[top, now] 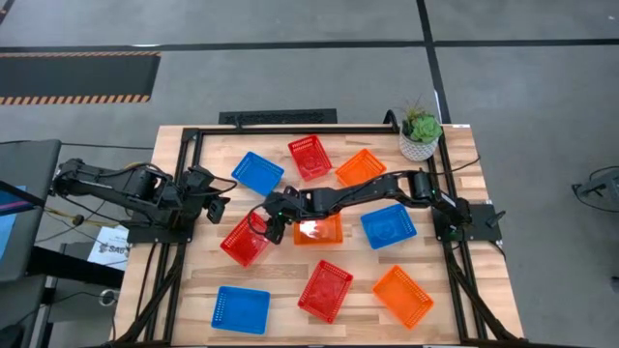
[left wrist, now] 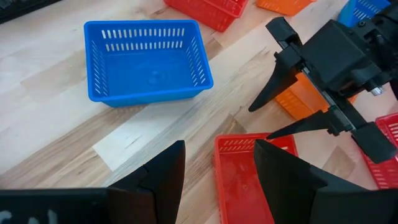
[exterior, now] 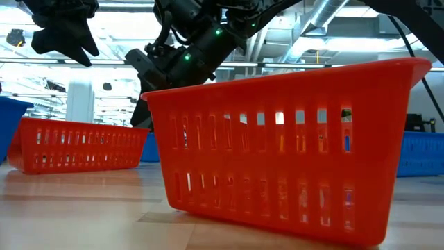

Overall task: Stack baskets by color
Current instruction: Stack the middle red bin on the top red bin

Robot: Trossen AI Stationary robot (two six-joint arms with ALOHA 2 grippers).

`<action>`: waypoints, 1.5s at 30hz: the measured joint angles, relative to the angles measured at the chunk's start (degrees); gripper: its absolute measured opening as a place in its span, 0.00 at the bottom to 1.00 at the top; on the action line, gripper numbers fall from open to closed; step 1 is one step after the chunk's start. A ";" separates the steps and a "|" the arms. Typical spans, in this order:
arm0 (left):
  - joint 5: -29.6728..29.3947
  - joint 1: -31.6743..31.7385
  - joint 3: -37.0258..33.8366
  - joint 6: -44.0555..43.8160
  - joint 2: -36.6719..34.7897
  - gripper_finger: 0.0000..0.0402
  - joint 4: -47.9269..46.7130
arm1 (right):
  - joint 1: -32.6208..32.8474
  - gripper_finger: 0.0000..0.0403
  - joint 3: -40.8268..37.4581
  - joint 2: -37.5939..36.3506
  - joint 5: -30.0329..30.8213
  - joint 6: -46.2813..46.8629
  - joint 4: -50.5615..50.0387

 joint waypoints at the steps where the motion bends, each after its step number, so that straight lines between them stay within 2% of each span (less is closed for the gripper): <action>1: 0.01 0.00 0.00 0.01 0.00 0.45 0.00 | 0.00 0.56 -0.34 0.00 0.01 0.02 0.63; 36: 0.00 -0.02 0.00 0.25 0.00 0.45 0.00 | -0.20 0.55 -2.16 1.47 -2.84 1.51 3.52; 41: -0.01 0.00 0.00 0.49 0.02 0.45 0.00 | -0.55 0.47 -2.10 1.71 -2.86 1.66 2.69; 45: -0.01 0.00 0.00 0.51 0.02 0.45 0.00 | -0.52 0.29 -2.10 1.73 -2.86 1.99 1.95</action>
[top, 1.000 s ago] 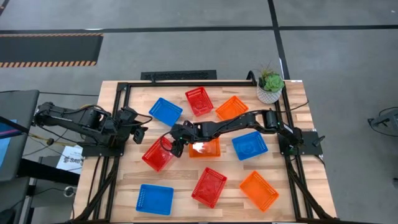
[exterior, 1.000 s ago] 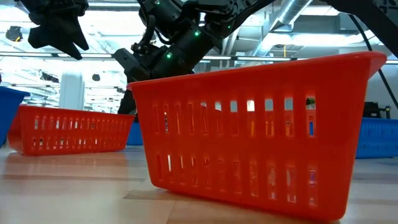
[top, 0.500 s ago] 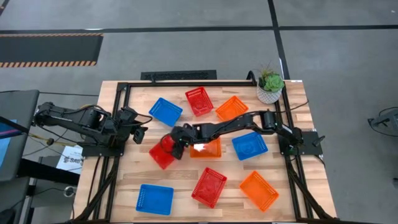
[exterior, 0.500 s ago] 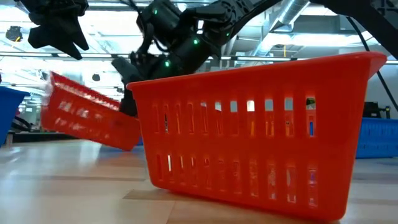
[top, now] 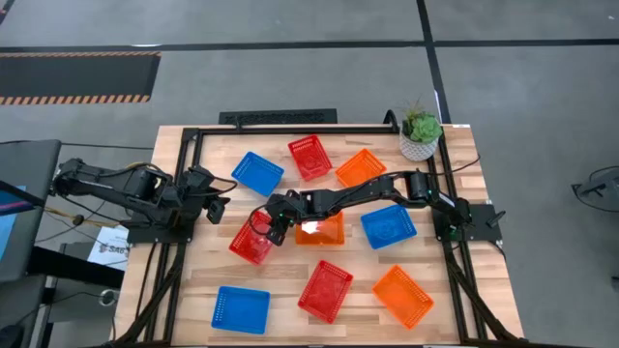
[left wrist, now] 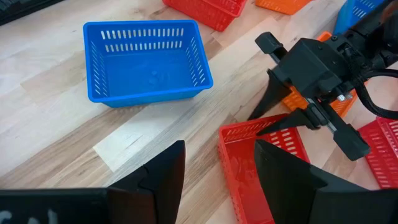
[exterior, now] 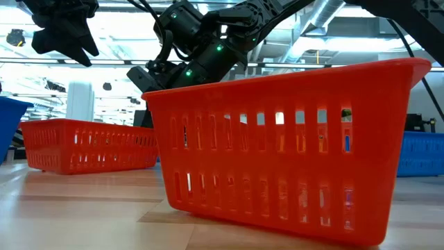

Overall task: Stack baskets by color
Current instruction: Stack the middle red bin on the top red bin

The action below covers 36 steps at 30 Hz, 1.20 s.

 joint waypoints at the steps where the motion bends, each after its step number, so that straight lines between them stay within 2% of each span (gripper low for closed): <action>1: 0.00 0.00 0.00 0.00 -0.02 0.45 0.00 | 0.00 0.23 0.00 0.00 0.00 0.00 -0.07; 3: 0.00 -0.01 0.00 0.00 -0.01 0.45 -0.01 | 0.00 0.10 0.00 0.00 0.02 0.01 -0.10; 5: 0.00 -0.02 0.00 0.00 -0.02 0.45 0.00 | -0.04 0.04 0.00 0.00 0.01 -0.72 0.08; 12: 0.02 0.00 0.00 0.00 -0.02 0.45 -0.02 | -0.82 0.02 2.37 -1.74 0.14 -3.54 -0.69; 15: 0.26 0.00 0.00 0.00 -0.05 0.45 -0.02 | -2.61 0.02 3.10 -5.43 0.13 -6.22 -2.74; 21: 0.48 0.00 0.00 0.00 -0.07 0.45 -0.02 | -9.11 0.01 3.10 -15.73 1.31 -14.02 -14.93; 25: 0.38 -0.02 0.00 0.49 -0.07 0.45 -0.04 | -16.37 0.01 3.10 -22.27 2.10 -21.88 -23.63; 30: 0.09 -0.01 0.00 0.43 -0.04 0.45 -0.02 | -25.99 0.01 3.10 -26.59 1.29 -39.14 -30.87; 33: 0.05 -0.02 0.00 0.13 -0.04 0.45 -0.02 | -30.63 0.01 3.10 -27.26 -0.57 -48.33 -34.48; 36: -0.45 -0.02 0.00 0.09 -0.04 0.45 -0.02 | -33.68 0.01 3.10 -26.04 -6.13 -56.43 -36.06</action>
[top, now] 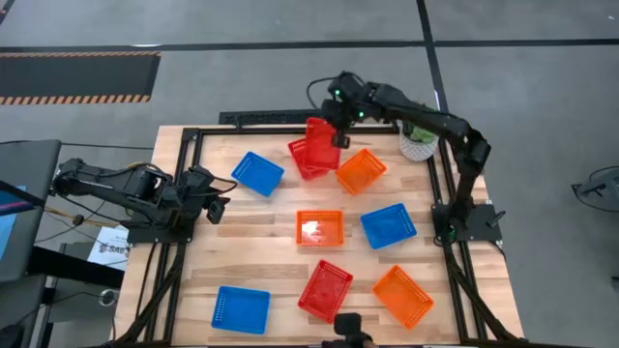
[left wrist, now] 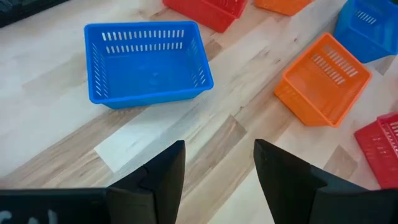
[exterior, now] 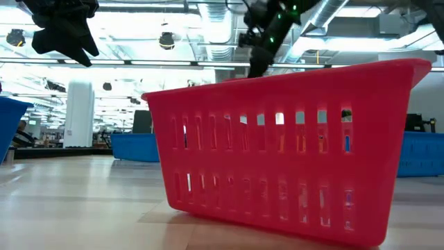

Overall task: Stack baskets by color
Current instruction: Stack the middle red bin on the top red bin

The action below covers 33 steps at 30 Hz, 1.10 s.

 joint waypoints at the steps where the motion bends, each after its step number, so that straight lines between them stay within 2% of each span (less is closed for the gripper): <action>1: -0.32 0.00 0.00 -0.01 0.00 0.45 0.01 | -0.70 0.01 -0.08 0.60 -1.91 -2.97 -0.51; 5: -1.07 0.01 0.00 -0.29 0.00 0.45 0.02 | -0.41 0.01 0.61 3.72 -4.18 -15.26 -1.04; 9: -1.01 0.02 0.00 -1.25 0.00 0.45 0.00 | 0.57 0.01 5.91 8.16 -5.72 -19.51 -3.32; 15: -1.00 0.02 0.00 -2.05 0.02 0.45 0.02 | 0.02 0.01 15.87 13.53 -7.87 -20.46 -5.14; 19: -1.13 0.01 0.00 -2.05 0.01 0.45 -0.01 | -1.63 0.01 20.21 15.33 -16.81 -20.00 -5.61; 23: -1.14 0.01 0.00 -2.05 0.02 0.45 -0.02 | -3.08 0.01 21.27 17.78 -18.10 -20.09 -5.99; 27: -1.10 0.01 0.00 -2.05 0.01 0.45 -0.03 | -4.47 0.01 21.29 20.04 -22.30 -20.02 -5.80; 33: -1.47 0.00 0.00 -2.05 0.00 0.45 -0.05 | -5.42 0.01 21.27 23.39 -22.08 -20.28 -6.36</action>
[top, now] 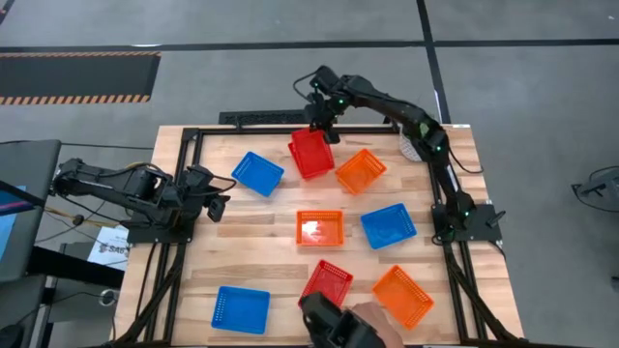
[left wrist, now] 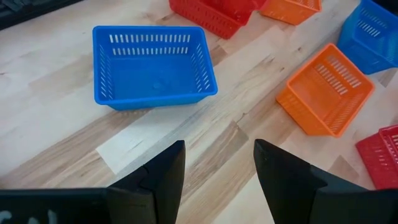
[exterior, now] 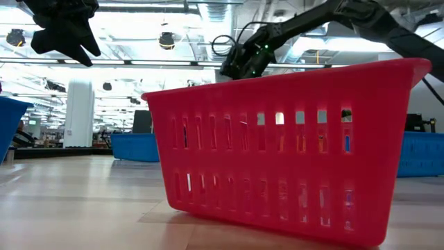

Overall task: Stack baskets by color
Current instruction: Stack the middle red bin on the top red bin

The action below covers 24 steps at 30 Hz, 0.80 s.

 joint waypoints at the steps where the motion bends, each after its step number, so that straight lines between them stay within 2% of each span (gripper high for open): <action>1: -0.34 0.00 0.00 0.00 0.00 0.45 0.02 | 0.01 0.01 0.00 0.18 -0.08 -0.26 -0.11; 12: -1.77 0.02 0.00 0.00 0.02 0.45 0.02 | 0.04 0.05 0.02 0.92 -1.15 -2.18 -1.41; 17: -1.75 0.02 0.00 0.00 0.00 0.45 0.02 | 0.06 0.07 0.02 0.90 0.95 0.15 -1.12; 24: -1.74 0.02 0.00 0.01 0.00 0.45 0.02 | 0.48 0.18 0.02 0.90 3.48 1.01 -0.80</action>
